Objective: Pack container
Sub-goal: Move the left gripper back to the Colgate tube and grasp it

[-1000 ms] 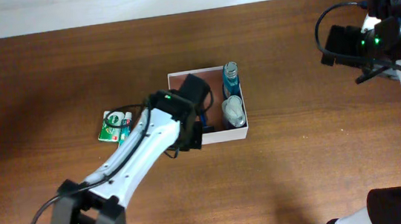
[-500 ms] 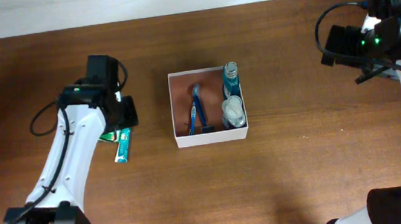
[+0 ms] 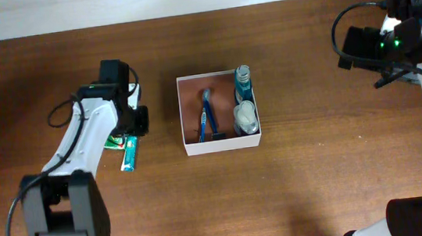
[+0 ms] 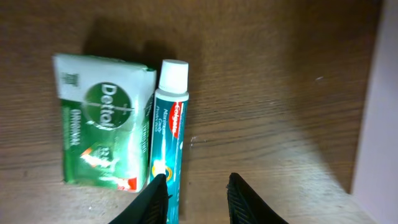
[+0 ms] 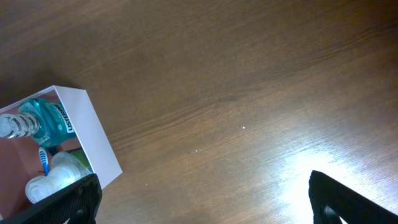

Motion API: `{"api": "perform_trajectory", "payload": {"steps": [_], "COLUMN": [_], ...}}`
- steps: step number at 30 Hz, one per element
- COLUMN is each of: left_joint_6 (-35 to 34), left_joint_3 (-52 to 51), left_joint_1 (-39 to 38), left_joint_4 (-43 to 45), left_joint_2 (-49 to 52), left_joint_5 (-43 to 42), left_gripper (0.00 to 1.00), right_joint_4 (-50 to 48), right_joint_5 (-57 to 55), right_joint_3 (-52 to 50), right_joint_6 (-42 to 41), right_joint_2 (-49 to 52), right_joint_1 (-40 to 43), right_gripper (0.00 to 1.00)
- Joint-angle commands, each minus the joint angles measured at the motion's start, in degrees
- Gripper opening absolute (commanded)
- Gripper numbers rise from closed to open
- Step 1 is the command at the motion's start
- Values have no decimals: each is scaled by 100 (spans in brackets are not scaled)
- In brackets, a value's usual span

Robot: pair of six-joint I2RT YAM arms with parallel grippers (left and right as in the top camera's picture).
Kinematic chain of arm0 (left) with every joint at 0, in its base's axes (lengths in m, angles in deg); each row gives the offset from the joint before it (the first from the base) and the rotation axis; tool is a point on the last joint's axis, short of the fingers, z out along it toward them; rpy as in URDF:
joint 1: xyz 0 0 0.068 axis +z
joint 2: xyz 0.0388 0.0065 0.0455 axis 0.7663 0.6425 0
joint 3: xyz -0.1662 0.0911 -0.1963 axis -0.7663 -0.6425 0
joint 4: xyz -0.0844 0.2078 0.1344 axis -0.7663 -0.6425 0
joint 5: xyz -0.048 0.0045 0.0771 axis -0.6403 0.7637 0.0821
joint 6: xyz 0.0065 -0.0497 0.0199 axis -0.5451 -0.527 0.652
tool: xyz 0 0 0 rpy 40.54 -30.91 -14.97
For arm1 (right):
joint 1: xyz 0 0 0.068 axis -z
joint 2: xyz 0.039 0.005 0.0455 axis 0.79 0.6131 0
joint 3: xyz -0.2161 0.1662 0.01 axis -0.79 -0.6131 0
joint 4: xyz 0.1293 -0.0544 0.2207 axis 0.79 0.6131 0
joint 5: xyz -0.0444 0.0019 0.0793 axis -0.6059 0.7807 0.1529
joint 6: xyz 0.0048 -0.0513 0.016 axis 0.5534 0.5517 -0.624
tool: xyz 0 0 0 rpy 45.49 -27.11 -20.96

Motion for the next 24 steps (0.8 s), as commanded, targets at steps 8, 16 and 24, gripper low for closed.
{"api": "perform_trajectory", "payload": {"steps": [8,16,24], "left_joint_6": [151,153,151], "left_joint_3": [-22,-24,-24], "left_joint_1": [315,339,337], "left_joint_4": [166,293,330], "left_joint_2": [588,914,949], "left_joint_5": [120,85,83], "left_gripper": [32,33,33], "right_joint_4": [-9,-9,-9], "right_joint_5": [-52,-52,-52], "right_joint_3": [28,28,28], "right_joint_6": [42,42,42], "right_joint_2": [17,17,17], "right_joint_1": [37,37,37], "right_gripper": [98,98,98]}}
